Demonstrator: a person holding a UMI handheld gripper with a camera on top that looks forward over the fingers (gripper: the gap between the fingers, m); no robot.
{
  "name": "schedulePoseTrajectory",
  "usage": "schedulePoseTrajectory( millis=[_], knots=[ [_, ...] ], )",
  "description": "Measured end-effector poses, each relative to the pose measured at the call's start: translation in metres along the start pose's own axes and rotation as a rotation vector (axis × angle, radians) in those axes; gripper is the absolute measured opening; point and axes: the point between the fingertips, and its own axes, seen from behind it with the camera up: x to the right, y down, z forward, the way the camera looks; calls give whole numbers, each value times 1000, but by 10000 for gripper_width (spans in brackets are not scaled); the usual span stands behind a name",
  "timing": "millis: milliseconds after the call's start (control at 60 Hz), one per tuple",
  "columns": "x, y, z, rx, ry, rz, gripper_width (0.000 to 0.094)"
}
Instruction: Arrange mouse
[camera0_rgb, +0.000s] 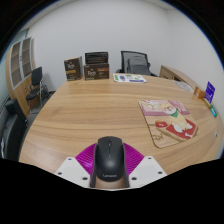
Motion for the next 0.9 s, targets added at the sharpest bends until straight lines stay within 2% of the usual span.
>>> schedulePoseTrajectory(
  millis=[100, 250, 400, 500, 617, 900],
  knots=[
    [6, -14, -12, 10, 9, -11, 382],
    [39, -95, -51, 118, 27, -6, 381],
    [110, -170, -62, 181, 72, 73, 381],
    [172, -191, -54, 193, 145, 91, 381],
    [224, -181, -23, 160, 197, 115, 380],
    [249, -96, 69, 20, 158, 100, 381]
  ],
)
